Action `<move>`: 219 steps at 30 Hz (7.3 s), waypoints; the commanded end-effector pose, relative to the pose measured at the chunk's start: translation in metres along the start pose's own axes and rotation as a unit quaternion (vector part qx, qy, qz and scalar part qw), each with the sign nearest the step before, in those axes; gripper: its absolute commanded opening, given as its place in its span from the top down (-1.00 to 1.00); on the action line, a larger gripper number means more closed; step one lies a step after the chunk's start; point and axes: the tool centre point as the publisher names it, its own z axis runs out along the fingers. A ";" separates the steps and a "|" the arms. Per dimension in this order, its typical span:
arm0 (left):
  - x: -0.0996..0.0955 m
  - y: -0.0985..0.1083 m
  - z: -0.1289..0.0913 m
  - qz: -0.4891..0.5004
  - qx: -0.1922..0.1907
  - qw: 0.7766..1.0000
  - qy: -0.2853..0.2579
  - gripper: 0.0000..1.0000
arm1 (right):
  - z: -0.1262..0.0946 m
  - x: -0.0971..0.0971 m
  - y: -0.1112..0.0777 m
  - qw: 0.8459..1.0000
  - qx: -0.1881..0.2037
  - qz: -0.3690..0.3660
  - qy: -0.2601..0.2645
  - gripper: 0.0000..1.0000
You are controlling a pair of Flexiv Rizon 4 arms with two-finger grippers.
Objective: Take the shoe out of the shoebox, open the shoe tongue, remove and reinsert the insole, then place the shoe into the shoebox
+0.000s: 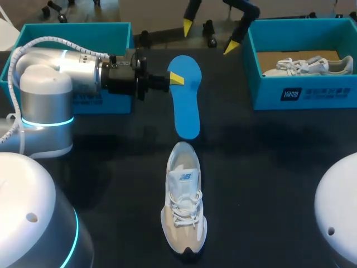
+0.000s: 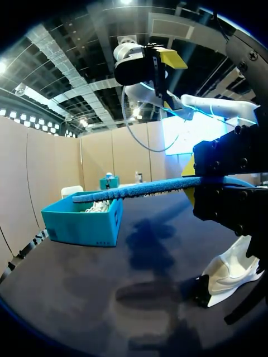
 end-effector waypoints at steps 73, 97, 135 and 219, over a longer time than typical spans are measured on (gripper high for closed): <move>0.000 0.001 -0.001 0.000 0.000 1.000 -0.001 1.00 | 0.008 -0.013 0.011 0.959 -0.041 -0.037 0.279 -1.00; 0.000 0.001 -0.001 0.000 0.000 1.000 -0.001 1.00 | 0.059 -0.045 0.021 0.901 -0.063 -0.095 0.419 -1.00; 0.006 -0.005 -0.005 0.138 0.017 0.990 0.009 1.00 | 0.069 -0.068 0.032 0.874 -0.068 -0.115 0.467 -1.00; 0.013 0.021 -0.036 0.996 0.045 0.050 -0.057 1.00 | 0.069 -0.068 0.032 0.874 -0.068 -0.115 0.467 -1.00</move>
